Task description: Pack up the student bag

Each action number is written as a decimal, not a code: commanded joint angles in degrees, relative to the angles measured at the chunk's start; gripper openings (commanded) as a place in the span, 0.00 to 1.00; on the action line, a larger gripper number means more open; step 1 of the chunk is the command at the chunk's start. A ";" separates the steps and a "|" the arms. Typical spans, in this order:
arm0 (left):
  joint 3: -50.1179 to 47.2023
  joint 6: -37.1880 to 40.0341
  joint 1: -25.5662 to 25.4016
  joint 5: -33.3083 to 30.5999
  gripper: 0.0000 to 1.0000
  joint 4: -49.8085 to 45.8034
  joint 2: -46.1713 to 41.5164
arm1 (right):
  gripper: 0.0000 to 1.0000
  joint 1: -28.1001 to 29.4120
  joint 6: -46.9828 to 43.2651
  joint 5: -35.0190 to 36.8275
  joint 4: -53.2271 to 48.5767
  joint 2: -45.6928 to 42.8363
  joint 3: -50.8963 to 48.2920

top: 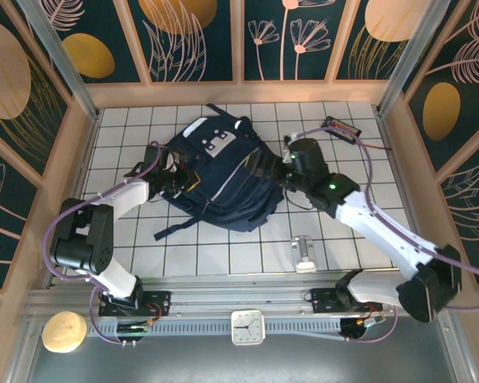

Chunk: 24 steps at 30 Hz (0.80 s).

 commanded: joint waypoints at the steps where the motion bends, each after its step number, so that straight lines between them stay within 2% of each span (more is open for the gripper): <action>1: -0.57 -5.98 0.01 3.38 0.00 7.82 -0.34 | 0.86 -3.27 1.95 0.30 3.52 -3.19 -2.34; 4: -3.24 -13.10 -0.46 4.26 0.00 14.00 -1.57 | 0.84 0.14 -3.29 4.43 -11.14 3.09 6.48; 7: -5.20 -19.44 -2.91 3.52 0.00 19.59 -1.90 | 0.83 3.73 -3.99 3.29 -21.77 11.30 11.74; 10: -4.81 -22.41 -6.51 2.03 0.00 21.87 -0.79 | 0.79 8.36 -3.13 0.37 -22.88 16.86 11.96; 16: -4.25 -25.91 -10.02 0.46 0.00 24.45 -0.48 | 0.68 17.13 -1.37 3.88 -23.05 25.85 15.38; 19: -3.88 -25.45 -10.20 0.64 0.00 23.25 -1.10 | 0.61 19.17 -0.34 6.35 -21.94 28.84 15.97; 24: -4.37 -24.96 -10.11 1.30 0.00 22.47 -1.46 | 0.55 19.47 1.18 11.77 -21.79 31.27 16.94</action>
